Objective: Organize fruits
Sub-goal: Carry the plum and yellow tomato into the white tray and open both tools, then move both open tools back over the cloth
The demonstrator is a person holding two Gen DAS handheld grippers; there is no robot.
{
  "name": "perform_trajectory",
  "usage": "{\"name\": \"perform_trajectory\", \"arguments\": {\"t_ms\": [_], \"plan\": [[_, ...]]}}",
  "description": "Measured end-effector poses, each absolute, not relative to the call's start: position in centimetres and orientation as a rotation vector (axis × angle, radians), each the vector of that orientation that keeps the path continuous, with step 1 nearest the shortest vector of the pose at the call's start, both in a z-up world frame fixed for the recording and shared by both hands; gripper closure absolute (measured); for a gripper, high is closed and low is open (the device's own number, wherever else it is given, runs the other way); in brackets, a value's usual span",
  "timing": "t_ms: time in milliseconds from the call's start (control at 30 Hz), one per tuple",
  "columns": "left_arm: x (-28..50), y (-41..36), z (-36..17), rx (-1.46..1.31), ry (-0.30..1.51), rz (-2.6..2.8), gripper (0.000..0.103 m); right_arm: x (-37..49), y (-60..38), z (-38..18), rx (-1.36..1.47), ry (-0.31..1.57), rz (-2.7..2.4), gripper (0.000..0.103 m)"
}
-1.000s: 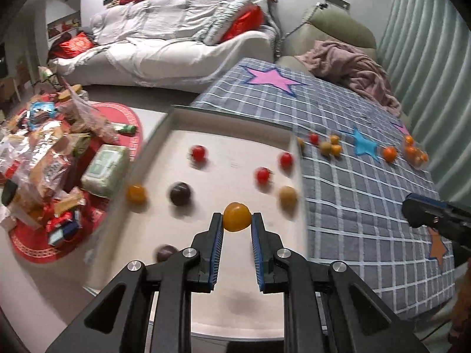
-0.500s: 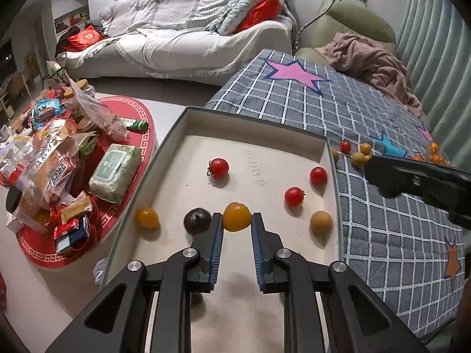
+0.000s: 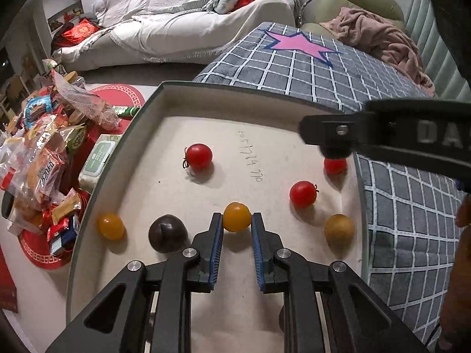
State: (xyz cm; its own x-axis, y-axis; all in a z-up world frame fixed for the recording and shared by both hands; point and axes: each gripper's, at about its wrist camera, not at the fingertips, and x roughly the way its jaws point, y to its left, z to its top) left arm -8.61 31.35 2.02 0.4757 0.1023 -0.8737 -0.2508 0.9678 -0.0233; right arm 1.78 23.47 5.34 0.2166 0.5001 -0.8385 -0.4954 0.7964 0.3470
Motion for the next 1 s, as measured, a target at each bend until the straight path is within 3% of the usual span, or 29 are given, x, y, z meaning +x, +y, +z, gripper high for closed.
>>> {"name": "perform_trajectory", "arguments": {"t_ms": [300,400,467,600,633,700,1000], "plan": [[-8.5,30.9,1.7,-0.128,1.050,0.234,0.082,1.8,25.0,3.6,-0.084,1.185,0.700,0.073],[-8.6,30.9,1.7,-0.128,1.050,0.235,0.082,1.8,24.9,3.6,-0.082,1.187,0.703,0.060],[-8.7,30.9,1.7,-0.129,1.051,0.235,0.082,1.8,24.7,3.9,-0.074,1.182,0.701,0.037],[-8.8,31.1,1.7,-0.140,1.054,0.231,0.081,1.6,24.3,4.6,-0.055,1.172,0.701,0.033],[-8.9,31.2,1.7,-0.142,1.054,0.235,0.077,1.6,24.1,4.9,-0.047,1.169,0.702,0.029],[-9.2,31.4,2.1,-0.153,1.032,0.243,0.025,1.3,23.4,5.8,-0.023,1.151,0.707,0.023],[-9.4,30.8,4.7,-0.131,0.952,0.247,0.021,0.4,16.9,8.0,-0.013,1.060,0.612,0.019]]}}
